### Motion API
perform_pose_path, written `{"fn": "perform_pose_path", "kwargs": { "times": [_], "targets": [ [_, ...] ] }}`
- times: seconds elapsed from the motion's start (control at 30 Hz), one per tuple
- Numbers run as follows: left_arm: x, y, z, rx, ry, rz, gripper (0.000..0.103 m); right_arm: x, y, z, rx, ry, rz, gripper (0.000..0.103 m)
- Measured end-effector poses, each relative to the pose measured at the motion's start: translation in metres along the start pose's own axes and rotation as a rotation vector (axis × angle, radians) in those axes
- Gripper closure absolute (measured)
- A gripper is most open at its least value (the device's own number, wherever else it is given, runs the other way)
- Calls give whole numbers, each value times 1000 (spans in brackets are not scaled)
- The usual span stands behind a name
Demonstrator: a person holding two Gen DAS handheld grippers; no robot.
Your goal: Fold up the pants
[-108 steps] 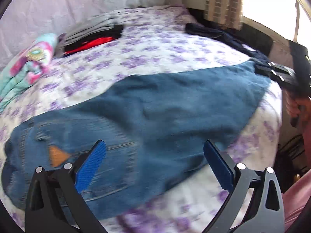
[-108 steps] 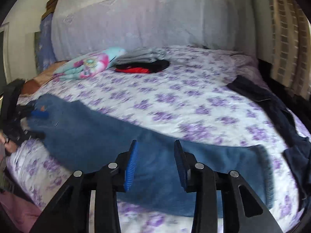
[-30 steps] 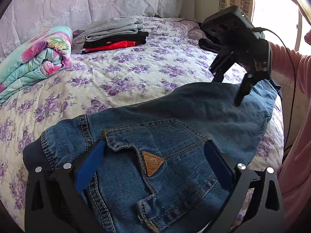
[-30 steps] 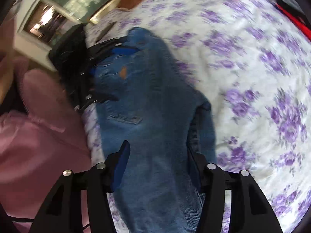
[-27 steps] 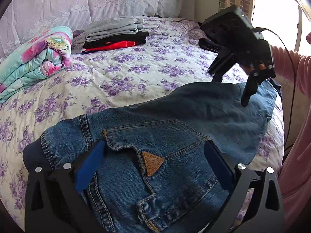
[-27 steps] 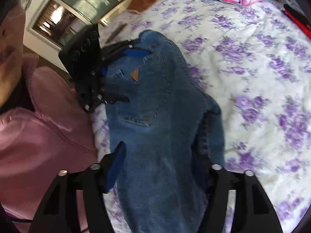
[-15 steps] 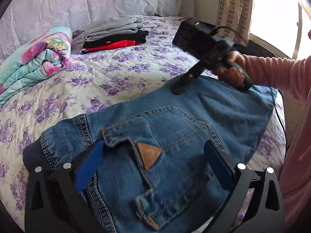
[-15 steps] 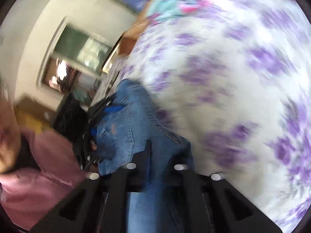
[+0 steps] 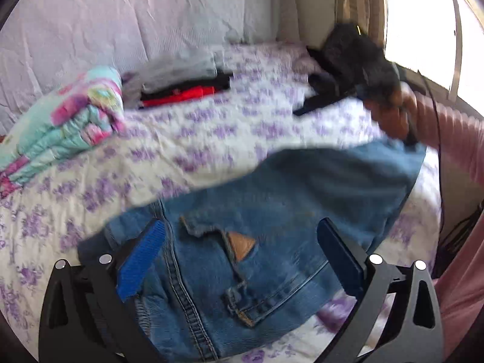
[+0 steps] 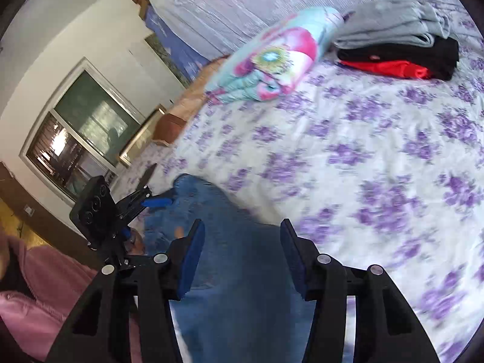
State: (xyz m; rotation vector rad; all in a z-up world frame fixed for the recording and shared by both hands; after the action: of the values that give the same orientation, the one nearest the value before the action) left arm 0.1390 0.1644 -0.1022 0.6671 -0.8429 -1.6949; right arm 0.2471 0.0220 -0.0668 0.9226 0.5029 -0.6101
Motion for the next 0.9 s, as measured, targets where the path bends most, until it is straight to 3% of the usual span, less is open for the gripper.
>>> {"fn": "perform_pose_path", "kwargs": {
  "times": [0.07, 0.1, 0.13, 0.2, 0.23, 0.27, 0.3, 0.4, 0.5, 0.57, 0.63, 0.7, 0.73, 0.77, 0.8, 0.9],
  "targets": [
    [13, 19, 7, 39, -101, 81, 4, -13, -19, -23, -6, 31, -26, 59],
    [26, 22, 1, 11, -169, 108, 5, -17, -26, -30, -16, 48, -38, 64],
    [33, 19, -7, -30, -187, 104, 5, -25, -41, -40, -33, 62, -45, 67],
    [26, -8, -38, -174, -46, 42, 5, -37, -71, -60, -99, 31, -53, 73],
    [14, -28, -50, -243, 24, 16, 5, -34, -96, -68, -165, -34, -30, 78],
    [10, -43, -54, -263, 17, -6, 7, -33, -114, -66, -203, -105, 21, 85],
    [11, -46, -50, -230, -1, -31, 7, -31, -122, -62, -199, -150, 73, 90],
    [13, -45, -40, -240, 35, -93, 7, -38, -127, -38, -154, -186, 72, 86],
    [12, -23, -29, -226, 65, -59, 6, -42, -102, -3, 48, -194, 29, 85],
    [25, -1, -23, -154, 6, 8, 5, -36, -79, 19, 213, -236, -1, 84],
    [46, 10, -28, -116, -75, 70, 5, -25, -64, 20, 300, -215, -65, 84],
    [71, 4, -52, -164, -145, 87, 5, -1, -63, 4, 283, -244, -135, 84],
    [82, -14, -68, -236, -150, 63, 5, 16, -69, 2, 242, -298, -166, 84],
    [85, -30, -77, -287, -125, 28, 5, 36, -79, 5, 196, -388, -188, 91],
    [86, -43, -81, -307, -80, -37, 5, 50, -89, 15, 194, -401, -215, 99],
    [78, -49, -60, -297, -48, -95, 5, 65, -110, 58, 248, -454, -310, 103]
  ]
}}
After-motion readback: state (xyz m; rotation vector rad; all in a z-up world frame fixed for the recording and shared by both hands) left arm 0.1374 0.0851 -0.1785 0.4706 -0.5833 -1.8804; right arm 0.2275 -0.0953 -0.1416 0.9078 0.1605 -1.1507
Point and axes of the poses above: each gripper's, at about its wrist camera, not at the fingertips, and z roughly against the way its jaws point, x to its right, y to its top, the point moved 10 cm from there along -z, roughly the way its jaws point, and after that the axes turned 4 degrees about y, right-handed, at the moved point
